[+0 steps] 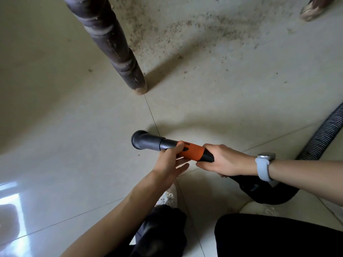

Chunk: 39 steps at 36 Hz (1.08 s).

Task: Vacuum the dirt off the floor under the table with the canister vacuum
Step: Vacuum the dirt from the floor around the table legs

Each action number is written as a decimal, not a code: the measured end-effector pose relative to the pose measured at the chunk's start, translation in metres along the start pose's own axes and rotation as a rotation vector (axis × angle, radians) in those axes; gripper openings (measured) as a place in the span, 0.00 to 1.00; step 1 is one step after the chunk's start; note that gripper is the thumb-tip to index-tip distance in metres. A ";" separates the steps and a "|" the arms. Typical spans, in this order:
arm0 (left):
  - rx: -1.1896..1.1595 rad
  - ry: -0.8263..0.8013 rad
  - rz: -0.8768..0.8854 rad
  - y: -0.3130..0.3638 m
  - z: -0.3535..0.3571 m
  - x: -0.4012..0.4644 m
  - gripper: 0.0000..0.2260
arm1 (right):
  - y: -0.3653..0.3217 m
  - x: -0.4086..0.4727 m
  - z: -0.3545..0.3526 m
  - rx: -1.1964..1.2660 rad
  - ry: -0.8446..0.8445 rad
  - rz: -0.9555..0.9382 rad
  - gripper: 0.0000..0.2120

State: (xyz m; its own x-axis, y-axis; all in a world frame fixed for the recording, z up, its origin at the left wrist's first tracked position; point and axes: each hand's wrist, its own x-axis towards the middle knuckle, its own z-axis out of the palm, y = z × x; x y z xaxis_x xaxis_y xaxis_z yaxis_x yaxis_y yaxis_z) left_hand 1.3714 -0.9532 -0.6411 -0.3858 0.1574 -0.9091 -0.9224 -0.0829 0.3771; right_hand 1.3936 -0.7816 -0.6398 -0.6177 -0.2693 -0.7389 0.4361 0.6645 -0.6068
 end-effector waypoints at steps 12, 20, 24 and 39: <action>-0.164 0.025 -0.118 -0.020 -0.008 -0.005 0.11 | 0.004 0.003 0.007 -0.103 -0.128 -0.022 0.11; -0.175 0.013 -0.045 -0.026 -0.013 -0.001 0.11 | 0.003 0.012 0.011 -0.229 -0.049 -0.047 0.11; -0.119 -0.038 0.021 -0.019 -0.008 0.002 0.10 | 0.006 0.008 0.009 -0.347 0.090 -0.062 0.14; 0.036 0.046 0.276 -0.003 0.015 0.031 0.18 | 0.007 0.011 -0.001 -0.235 0.282 -0.043 0.16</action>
State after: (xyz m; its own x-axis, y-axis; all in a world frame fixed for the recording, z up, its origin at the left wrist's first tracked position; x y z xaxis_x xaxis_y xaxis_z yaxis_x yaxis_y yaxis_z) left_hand 1.3622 -0.9329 -0.6674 -0.6220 0.0891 -0.7779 -0.7830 -0.0817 0.6167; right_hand 1.3890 -0.7794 -0.6515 -0.8026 -0.1191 -0.5845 0.2642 0.8076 -0.5273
